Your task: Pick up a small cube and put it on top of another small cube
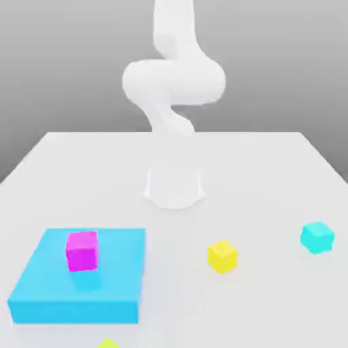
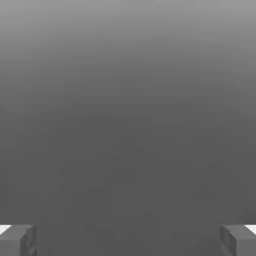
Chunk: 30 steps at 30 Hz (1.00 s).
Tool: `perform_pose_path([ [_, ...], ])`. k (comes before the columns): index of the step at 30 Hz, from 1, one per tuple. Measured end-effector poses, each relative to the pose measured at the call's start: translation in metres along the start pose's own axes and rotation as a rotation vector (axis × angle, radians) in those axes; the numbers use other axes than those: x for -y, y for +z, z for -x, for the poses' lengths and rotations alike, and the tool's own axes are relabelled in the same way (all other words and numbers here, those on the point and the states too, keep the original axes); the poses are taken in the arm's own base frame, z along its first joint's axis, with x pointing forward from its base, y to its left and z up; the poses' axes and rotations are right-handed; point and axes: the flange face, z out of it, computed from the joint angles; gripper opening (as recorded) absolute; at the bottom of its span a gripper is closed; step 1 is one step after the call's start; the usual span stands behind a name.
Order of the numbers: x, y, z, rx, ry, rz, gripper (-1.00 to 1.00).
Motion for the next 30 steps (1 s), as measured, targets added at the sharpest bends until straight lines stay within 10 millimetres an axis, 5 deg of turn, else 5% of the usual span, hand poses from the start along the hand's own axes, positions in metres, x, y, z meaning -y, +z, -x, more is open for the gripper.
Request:
perform_pose_path([
  [4, -0.012, 0.096, 0.048, 0.127, -0.09, 0.069, 0.0],
  [9, -0.046, 0.191, 0.128, 0.285, -0.211, 0.154, 0.0],
  [13, -0.092, 0.248, 0.206, 0.419, -0.32, 0.23, 0.0],
  [19, -0.189, 0.306, 0.33, 0.622, -0.498, 0.348, 0.0],
  [25, -0.219, 0.34, 0.361, 0.643, -0.511, 0.358, 0.0],
  [26, -0.222, 0.344, 0.364, 0.643, -0.512, 0.359, -1.0],
  [30, -0.222, 0.344, 0.365, 0.643, -0.512, 0.359, -1.0],
])
